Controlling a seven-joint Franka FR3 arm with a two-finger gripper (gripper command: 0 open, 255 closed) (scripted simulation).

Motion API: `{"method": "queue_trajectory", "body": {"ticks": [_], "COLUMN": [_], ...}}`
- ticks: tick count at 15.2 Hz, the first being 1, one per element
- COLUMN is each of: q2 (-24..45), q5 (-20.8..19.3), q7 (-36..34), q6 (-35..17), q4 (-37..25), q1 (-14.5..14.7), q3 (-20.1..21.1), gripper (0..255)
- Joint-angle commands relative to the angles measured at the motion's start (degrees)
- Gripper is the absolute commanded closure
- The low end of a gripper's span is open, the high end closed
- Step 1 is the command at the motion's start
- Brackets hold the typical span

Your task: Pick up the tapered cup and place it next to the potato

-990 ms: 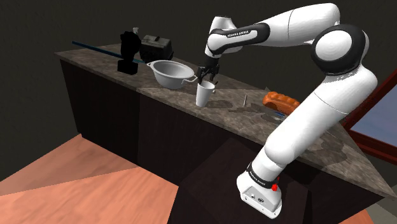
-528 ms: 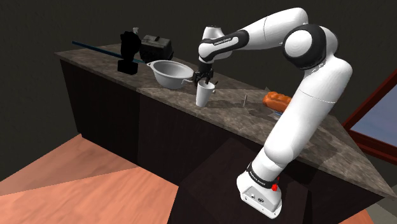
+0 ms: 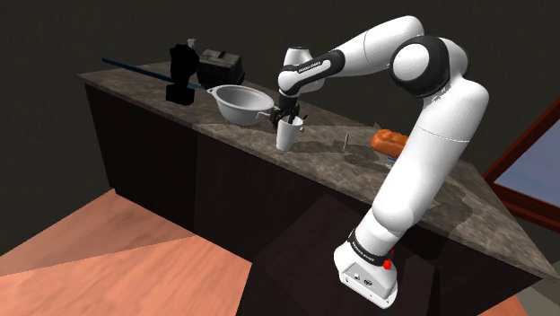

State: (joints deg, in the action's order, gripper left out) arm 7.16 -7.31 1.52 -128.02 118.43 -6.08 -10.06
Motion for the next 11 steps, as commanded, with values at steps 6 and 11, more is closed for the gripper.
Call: {"method": "queue_trajectory", "body": {"ticks": [6,11], "q2": [0.03,0.04], "q5": [0.00,0.00], "q7": [0.00,0.00], "q6": [-0.15,-0.14], "q4": [0.10,0.08], "q1": [-0.01,-0.01], "q3": [-0.01,-0.01], "gripper": [255,255]}}
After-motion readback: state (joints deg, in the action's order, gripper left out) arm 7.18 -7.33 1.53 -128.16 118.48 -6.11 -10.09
